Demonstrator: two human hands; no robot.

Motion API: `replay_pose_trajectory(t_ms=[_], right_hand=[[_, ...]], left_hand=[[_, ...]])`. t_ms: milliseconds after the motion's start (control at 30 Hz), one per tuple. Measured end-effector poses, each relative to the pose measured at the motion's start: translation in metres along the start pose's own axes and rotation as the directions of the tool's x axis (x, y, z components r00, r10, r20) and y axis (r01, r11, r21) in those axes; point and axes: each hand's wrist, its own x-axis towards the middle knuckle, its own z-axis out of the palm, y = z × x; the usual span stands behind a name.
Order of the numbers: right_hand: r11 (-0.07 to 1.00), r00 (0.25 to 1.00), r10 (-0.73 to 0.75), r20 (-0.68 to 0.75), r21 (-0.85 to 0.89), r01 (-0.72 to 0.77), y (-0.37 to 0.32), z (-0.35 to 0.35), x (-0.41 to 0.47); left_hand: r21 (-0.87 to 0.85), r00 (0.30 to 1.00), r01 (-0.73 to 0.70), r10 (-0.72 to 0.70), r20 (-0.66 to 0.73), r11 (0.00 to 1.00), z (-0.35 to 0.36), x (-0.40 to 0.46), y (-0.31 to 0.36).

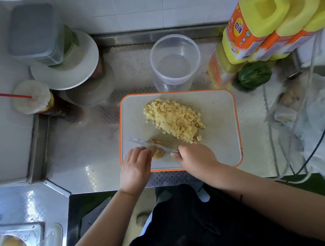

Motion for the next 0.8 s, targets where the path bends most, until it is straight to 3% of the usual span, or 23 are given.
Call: replay_pose_trajectory(t_ms=[267,467,667,800], right_hand=[[0.997,0.999,-0.001,0.046,-0.074,0.005,-0.008,-0.003,0.002],[0.998,0.995,-0.016,0.103,-0.065,0.023,-0.010,-0.006,0.005],[0.982,0.976,0.080,0.202,-0.185,-0.042,-0.024,-0.005,0.028],[0.988,0.975,0.068,0.214,-0.152,-0.035,-0.024,0.002,0.031]], left_hand=[[0.029,0.994,0.081,-0.083,0.072,0.996,0.020,-0.005,-0.011],[0.018,0.996,0.083,-0.083,0.023,0.996,0.024,-0.007,-0.013],[-0.020,0.995,0.080,-0.081,-0.058,0.997,0.031,-0.010,-0.013],[-0.012,0.992,0.103,-0.104,-0.076,0.995,0.032,-0.011,-0.011]])
